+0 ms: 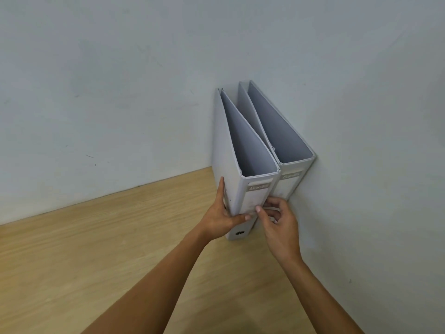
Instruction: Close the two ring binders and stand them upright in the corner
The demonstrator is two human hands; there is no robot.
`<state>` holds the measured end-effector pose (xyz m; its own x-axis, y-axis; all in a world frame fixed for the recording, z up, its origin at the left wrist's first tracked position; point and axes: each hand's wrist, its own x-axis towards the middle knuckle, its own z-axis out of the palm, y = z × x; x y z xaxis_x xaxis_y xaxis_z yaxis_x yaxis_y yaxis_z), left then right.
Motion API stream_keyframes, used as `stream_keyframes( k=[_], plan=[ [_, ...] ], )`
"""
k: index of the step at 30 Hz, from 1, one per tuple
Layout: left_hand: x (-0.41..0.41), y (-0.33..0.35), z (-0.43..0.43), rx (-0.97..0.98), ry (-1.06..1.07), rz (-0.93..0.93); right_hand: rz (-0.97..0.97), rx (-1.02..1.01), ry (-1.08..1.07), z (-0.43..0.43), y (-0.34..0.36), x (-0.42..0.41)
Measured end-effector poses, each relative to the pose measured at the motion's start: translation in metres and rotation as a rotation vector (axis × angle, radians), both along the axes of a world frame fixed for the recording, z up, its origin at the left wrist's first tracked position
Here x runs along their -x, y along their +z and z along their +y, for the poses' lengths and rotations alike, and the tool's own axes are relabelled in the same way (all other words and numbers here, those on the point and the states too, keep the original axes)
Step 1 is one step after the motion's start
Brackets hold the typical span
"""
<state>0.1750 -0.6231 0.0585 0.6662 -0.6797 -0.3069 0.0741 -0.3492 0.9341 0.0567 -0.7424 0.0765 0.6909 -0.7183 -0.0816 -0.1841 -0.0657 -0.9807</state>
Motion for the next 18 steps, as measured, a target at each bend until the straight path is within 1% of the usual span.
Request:
stream_keyframes(
  k=[3, 6, 12, 18],
  plan=[
    [-0.002, -0.004, -0.004, -0.007, 0.016, -0.007, -0.004, 0.004, -0.047, -0.001, -0.003, -0.002],
    [-0.004, -0.005, -0.008, -0.008, 0.031, 0.013, 0.004, 0.012, -0.047, -0.002, -0.007, -0.005],
    [-0.007, -0.009, -0.011, -0.030, -0.010, 0.023, 0.017, 0.009, -0.053, -0.007, -0.015, -0.008],
    [-0.011, -0.008, -0.012, -0.107, -0.040, -0.029, 0.038, -0.039, -0.020, -0.006, -0.020, -0.009]
  ],
)
